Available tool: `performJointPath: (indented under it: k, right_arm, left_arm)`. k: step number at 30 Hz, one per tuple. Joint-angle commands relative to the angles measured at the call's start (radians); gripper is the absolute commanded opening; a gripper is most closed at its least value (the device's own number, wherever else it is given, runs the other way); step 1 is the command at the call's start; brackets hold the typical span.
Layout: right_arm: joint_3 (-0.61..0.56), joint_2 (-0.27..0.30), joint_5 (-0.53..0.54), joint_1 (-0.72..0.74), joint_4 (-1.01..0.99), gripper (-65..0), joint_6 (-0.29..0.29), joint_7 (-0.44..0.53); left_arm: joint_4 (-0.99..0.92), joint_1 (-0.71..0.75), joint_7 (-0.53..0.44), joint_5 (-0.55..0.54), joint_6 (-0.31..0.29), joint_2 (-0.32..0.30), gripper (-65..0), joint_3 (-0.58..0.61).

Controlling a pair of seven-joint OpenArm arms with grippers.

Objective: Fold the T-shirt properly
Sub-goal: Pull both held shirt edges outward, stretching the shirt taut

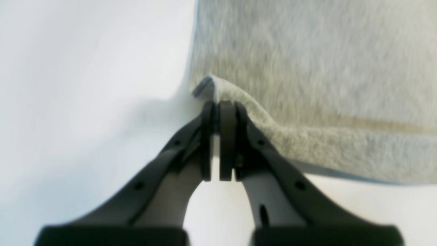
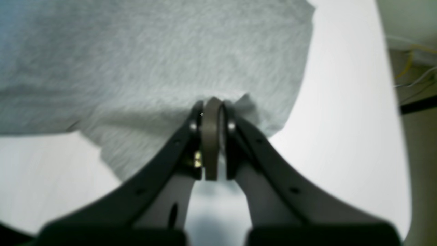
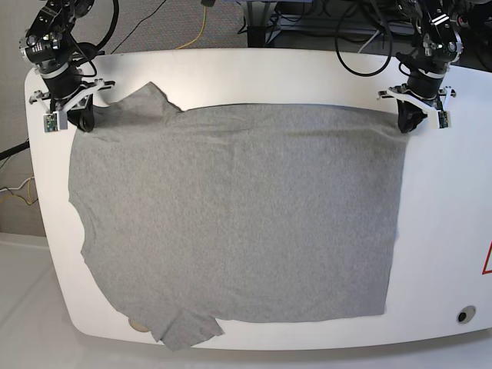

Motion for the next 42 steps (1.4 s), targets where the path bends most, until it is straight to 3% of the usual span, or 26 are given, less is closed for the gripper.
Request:
performJointPath:
  k: [1, 5, 11, 23, 38, 42]
  right_arm:
    - [0.01, 0.011, 0.065, -0.01, 0.015, -64.4, -0.012, 0.001]
    - [0.035, 0.007, 0.142, -0.013, 0.04, -64.5, -0.01, -0.065]
    - [0.051, -0.002, 0.139, -0.018, 0.073, -64.6, -0.008, -0.096]
    - [0.066, -0.028, 0.115, -0.09, 0.136, -65.0, 0.032, -0.031]
    - [0.061, -0.002, 0.075, -0.022, 0.075, -64.4, 0.031, -0.031]
    - [0.059, 0.002, 0.081, 0.0, 0.051, -64.5, 0.03, -0.036]
  left_arm:
    - [0.017, 0.005, -0.013, -0.014, -0.002, -0.003, -65.0, -0.004]
    - [0.034, 0.004, -0.017, -0.013, -0.011, -0.009, -65.0, -0.003]
    - [0.055, 0.011, -0.016, -0.013, -0.013, -0.008, -65.0, -0.004]
    - [0.097, 0.067, -0.034, -0.009, -0.014, -0.015, -65.0, -0.003]
    - [0.104, 0.042, -0.05, 0.011, -0.013, -0.015, -65.0, -0.001]
    - [0.101, 0.032, -0.049, 0.021, -0.013, -0.013, -61.1, -0.001]
